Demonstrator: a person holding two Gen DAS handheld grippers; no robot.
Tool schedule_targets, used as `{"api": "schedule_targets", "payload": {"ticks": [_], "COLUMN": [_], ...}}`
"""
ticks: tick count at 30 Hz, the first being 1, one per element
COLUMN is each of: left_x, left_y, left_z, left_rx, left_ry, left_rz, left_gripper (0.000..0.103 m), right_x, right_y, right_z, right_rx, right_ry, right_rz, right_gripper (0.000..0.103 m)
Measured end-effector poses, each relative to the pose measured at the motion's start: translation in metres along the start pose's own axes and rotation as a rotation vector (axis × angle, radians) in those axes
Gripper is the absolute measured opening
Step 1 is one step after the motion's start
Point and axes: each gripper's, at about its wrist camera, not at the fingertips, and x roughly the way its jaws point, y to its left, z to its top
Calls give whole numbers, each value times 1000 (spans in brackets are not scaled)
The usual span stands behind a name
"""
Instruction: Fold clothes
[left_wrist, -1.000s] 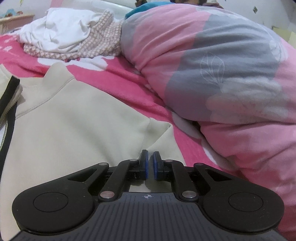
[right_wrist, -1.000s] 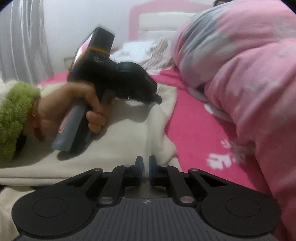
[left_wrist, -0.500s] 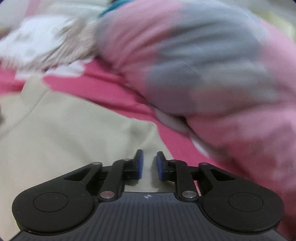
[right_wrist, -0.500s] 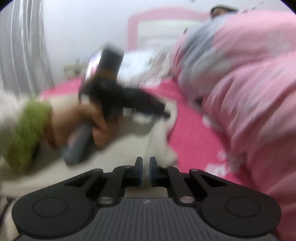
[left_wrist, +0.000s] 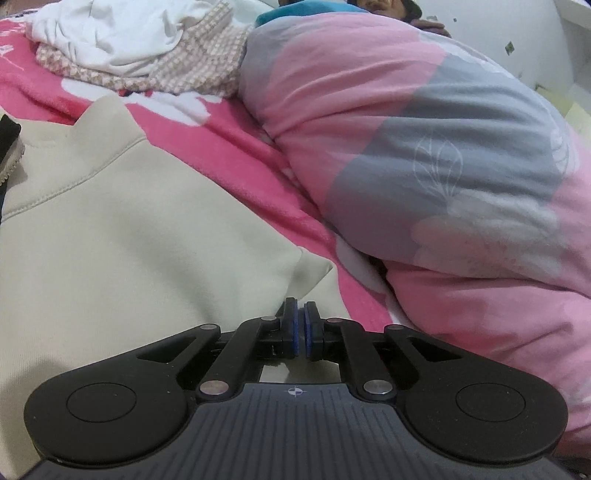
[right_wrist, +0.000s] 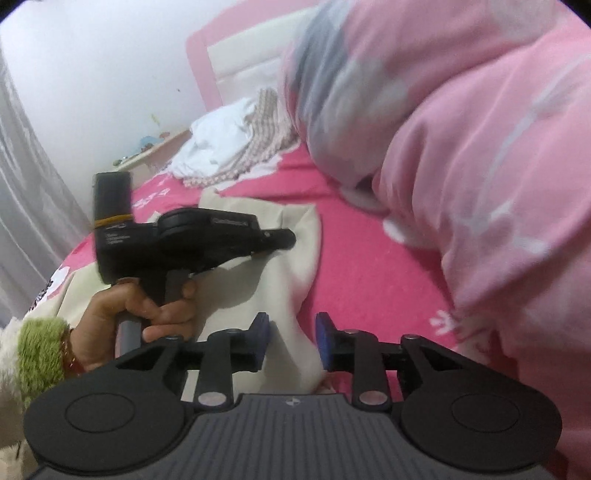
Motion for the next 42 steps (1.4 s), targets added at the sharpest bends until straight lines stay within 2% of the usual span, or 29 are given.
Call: {"api": "schedule_targets", "payload": {"ticks": [3, 5, 7, 8, 14, 17, 21, 23, 24, 25, 26, 28, 30, 32, 35, 39, 42], "left_x": [-2, -6, -15, -17, -3, 15, 32, 33, 32, 30, 25, 15, 5, -3, -8, -4, -2], "left_y": [1, 0, -7, -12, -54, -77, -101, -100, -97, -95, -90, -78, -65, -52, -40, -36, -41], "left_z": [3, 7, 14, 18, 30, 22, 10, 7, 7, 7, 9, 14, 13, 10, 5, 3, -1], "left_rx": [-14, -18, 0, 19, 180, 297, 448, 445, 427, 409, 371, 281, 200, 131, 64, 26, 27], "left_ry": [12, 18, 15, 31, 203, 265, 306, 305, 293, 280, 259, 209, 145, 86, 24, -13, -38], "left_rz": [-14, -26, -35, -38, 19, 107, 257, 303, 306, 309, 295, 256, 205, 159, 131, 133, 137], "left_gripper": [7, 13, 31, 33, 40, 41, 41, 35, 25, 10, 8, 5, 4, 4, 4, 4, 4], "right_x": [16, 31, 30, 28, 22, 25, 30, 29, 28, 27, 26, 21, 17, 14, 14, 11, 0], "right_y": [-8, -12, -9, -3, 51, 68, 80, 84, 85, 85, 83, 73, 58, 41, 22, 7, -3], "right_z": [7, 10, 7, 7, -19, -32, -43, -48, -49, -50, -49, -46, -40, -37, -35, -25, -15], "right_rx": [68, 99, 72, 31, -398, -541, -647, -687, -698, -693, -679, -603, -491, -372, -244, -94, 84], "right_ry": [49, 101, 96, 80, -25, -48, -58, -72, -77, -78, -76, -56, -24, 13, 58, 86, 76], "right_rz": [21, 37, 48, 46, -107, -168, -221, -239, -244, -245, -242, -231, -208, -158, -75, -9, 46], "right_gripper": [43, 43, 26, 18, 17, 17, 17, 17, 17, 17, 17, 21, 44, 45, 39, 21, 19]}}
